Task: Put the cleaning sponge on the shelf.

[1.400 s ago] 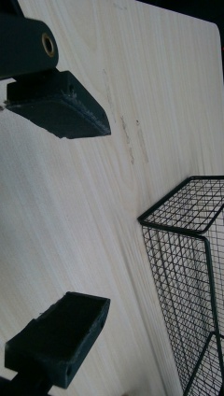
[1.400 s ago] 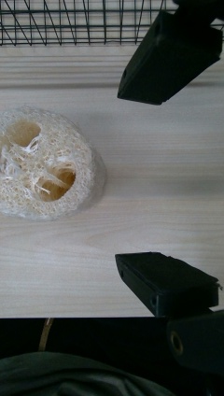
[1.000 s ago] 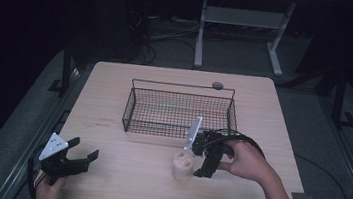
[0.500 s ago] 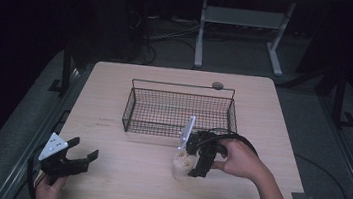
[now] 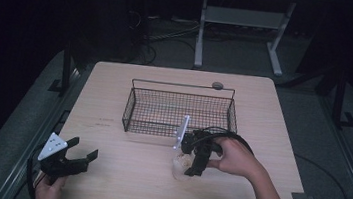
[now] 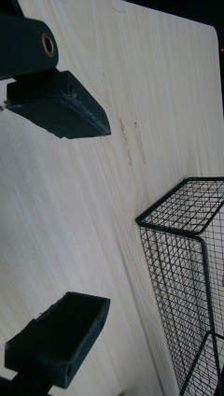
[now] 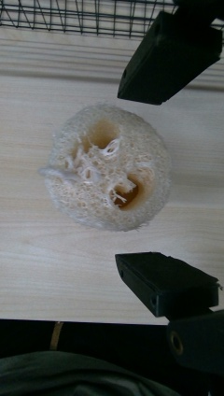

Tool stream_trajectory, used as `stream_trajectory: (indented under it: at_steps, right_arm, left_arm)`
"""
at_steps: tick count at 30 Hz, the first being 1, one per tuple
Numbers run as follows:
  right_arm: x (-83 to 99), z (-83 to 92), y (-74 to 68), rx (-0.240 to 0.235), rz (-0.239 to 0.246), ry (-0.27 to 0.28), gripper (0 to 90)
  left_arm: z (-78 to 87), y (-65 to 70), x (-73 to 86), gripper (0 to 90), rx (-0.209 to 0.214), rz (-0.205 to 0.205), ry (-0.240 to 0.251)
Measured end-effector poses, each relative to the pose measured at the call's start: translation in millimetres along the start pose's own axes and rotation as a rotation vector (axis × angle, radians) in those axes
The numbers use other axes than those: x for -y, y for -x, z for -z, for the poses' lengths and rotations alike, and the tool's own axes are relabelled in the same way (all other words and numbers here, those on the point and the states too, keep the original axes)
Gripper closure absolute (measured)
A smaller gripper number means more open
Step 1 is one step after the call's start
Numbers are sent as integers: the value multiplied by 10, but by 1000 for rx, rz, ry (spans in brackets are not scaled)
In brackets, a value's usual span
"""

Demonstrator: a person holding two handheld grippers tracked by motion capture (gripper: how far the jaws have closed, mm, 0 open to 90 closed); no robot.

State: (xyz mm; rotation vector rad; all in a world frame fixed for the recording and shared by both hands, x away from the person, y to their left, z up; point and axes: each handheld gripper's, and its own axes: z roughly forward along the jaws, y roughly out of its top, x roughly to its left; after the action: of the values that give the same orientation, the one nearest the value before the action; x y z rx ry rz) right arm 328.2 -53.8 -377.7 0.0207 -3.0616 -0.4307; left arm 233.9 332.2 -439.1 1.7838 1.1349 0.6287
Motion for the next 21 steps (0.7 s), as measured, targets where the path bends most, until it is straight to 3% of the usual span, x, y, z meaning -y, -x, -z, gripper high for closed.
stream_trajectory:
  at_steps: [21]
  right_arm:
    - [-74, -101, 59, -27, 2, -17, 278]
  left_arm:
    - [12, -16, 1, 140, -2, 6, 2]
